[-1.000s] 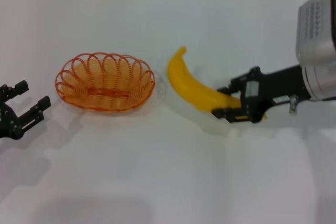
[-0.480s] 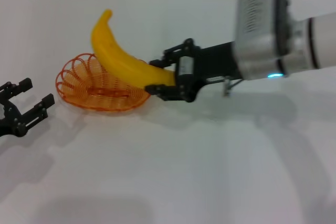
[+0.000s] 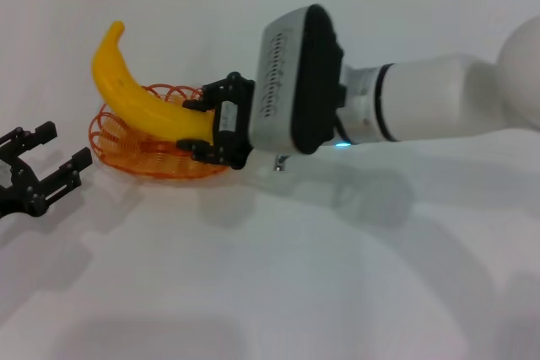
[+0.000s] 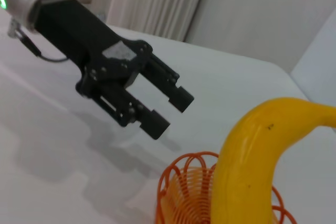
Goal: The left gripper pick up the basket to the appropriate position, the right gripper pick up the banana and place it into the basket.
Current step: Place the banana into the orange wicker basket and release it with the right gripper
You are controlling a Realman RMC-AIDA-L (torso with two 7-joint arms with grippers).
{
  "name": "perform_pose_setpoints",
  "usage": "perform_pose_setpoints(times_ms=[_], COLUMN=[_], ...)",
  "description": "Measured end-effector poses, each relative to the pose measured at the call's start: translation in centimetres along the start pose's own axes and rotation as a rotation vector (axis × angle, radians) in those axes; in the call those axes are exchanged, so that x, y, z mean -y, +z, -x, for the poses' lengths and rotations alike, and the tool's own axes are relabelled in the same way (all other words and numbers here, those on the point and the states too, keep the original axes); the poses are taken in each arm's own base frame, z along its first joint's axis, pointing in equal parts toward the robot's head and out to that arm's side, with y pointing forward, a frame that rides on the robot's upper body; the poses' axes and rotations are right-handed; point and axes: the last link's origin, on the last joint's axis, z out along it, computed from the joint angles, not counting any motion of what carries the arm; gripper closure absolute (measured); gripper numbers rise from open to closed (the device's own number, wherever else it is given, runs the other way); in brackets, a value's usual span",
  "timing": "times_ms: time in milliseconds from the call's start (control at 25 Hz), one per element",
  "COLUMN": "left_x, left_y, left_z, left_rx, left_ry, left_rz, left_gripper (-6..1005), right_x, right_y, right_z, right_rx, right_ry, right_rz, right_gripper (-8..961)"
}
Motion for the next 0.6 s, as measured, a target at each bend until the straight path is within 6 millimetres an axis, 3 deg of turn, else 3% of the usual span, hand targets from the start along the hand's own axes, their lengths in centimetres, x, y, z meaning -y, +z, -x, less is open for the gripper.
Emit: perform_pose_setpoints(times_ms=[240,600], left_x=[0.0,0.0], left_y=[0.1,0.1], left_z=[0.0,0.0], left_rx=[0.0,-0.001], left_ry=[0.002,0.002], left_rz=[0.002,0.001], left_gripper=[347,347], right_x=[-1.1,-1.4], right_y=[1.4,1.5], right_z=[0.3,0.5], right_rx=[-0.009,-0.005], right_ry=[-0.067,-0.075], right_rz=[-0.061,-0.055], right_gripper=[466,464])
